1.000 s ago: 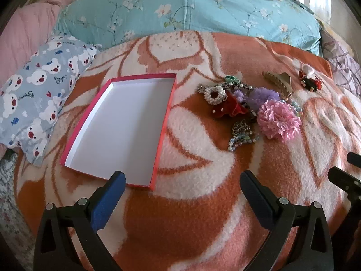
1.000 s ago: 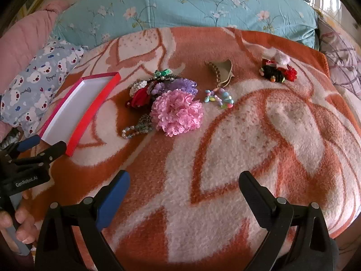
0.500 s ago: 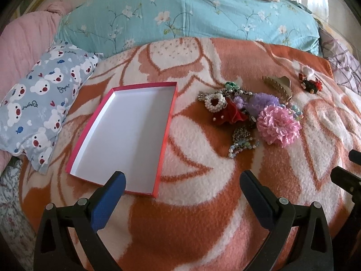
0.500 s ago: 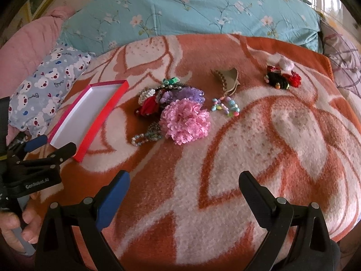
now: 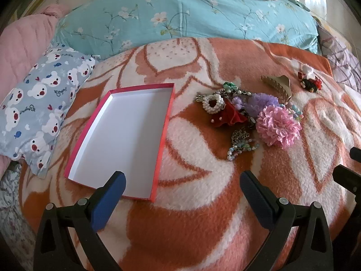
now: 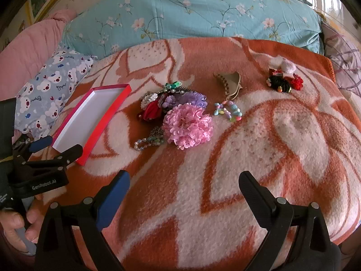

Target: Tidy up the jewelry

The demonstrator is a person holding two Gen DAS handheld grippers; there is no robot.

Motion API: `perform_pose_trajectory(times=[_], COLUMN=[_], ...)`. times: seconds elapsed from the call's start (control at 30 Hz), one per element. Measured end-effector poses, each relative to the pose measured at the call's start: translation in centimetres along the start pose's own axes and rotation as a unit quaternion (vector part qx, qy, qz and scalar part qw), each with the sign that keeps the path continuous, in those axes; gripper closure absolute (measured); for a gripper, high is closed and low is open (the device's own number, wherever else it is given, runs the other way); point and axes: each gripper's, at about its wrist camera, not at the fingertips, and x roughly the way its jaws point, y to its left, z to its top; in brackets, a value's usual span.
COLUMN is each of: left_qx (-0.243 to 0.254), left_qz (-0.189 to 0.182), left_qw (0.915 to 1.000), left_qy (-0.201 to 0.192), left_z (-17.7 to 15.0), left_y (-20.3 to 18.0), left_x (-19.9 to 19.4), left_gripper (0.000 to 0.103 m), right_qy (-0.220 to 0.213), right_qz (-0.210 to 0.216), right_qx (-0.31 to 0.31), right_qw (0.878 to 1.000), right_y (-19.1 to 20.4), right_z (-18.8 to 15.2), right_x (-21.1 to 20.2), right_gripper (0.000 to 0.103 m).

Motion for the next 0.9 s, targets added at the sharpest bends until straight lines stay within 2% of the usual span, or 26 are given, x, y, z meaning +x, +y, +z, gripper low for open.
perform_pose_trajectory(times=[0.47,0.9], left_qx=[0.006,-0.003], left_qz=[0.0,-0.022], left_qw=[1.0,0.9996], left_qy=[0.007,0.019], left_z=[0.6,2.2], left_y=[-0.5,-0.2], left_x=[1.6,3.9], left_gripper=[0.001,0.002], right_qy=[0.0,0.0], right_qz=[0.004,0.015], right_qx=[0.004,0.013], right_qw=[1.0,1.0], right_y=[-0.4,-1.4], right_z=[0.5,1.3], right_x=[0.5,2.7], right_gripper=[0.006,0.009])
